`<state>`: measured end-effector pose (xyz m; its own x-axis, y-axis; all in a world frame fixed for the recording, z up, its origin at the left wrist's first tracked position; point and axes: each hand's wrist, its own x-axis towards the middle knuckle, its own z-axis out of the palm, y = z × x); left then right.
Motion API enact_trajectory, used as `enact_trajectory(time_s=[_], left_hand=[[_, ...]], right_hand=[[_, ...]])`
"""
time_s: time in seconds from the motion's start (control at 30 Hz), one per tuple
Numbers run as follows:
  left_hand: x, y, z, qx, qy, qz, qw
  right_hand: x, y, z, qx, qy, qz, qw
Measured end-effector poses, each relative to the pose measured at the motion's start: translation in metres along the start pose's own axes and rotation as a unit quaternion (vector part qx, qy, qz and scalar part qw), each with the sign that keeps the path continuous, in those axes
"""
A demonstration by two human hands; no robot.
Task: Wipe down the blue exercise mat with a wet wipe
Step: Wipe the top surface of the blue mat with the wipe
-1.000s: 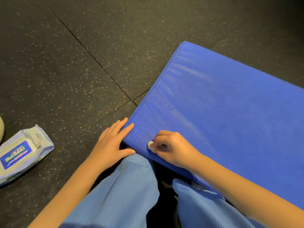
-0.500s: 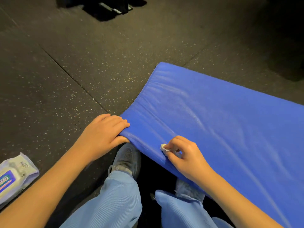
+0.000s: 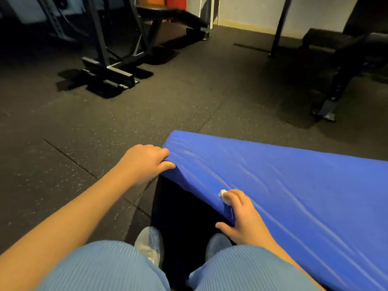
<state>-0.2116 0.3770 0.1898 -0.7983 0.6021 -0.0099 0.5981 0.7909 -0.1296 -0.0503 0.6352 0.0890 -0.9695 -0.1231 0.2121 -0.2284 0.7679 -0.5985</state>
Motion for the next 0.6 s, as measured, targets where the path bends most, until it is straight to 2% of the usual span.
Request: enact_trajectory(time_s=[0.1, 0.3, 0.4, 0.6], left_hand=[[0.013, 0.005, -0.031, 0.027, -0.027, 0.005, 0.999], [0.018, 0.005, -0.086, 0.038, -0.031, 0.015, 0.999], [0.017, 0.005, -0.121, 0.013, 0.016, 0.016, 1.0], [-0.007, 0.015, -0.172, -0.138, 0.104, 0.02, 0.985]], right_hand=[[0.003, 0.003, -0.005, -0.049, 0.033, 0.005, 0.998], [0.013, -0.007, -0.046, -0.029, 0.098, -0.004, 0.995], [0.025, -0.019, -0.085, -0.036, 0.119, -0.008, 0.992], [0.032, -0.045, -0.148, -0.108, 0.138, -0.057, 0.983]])
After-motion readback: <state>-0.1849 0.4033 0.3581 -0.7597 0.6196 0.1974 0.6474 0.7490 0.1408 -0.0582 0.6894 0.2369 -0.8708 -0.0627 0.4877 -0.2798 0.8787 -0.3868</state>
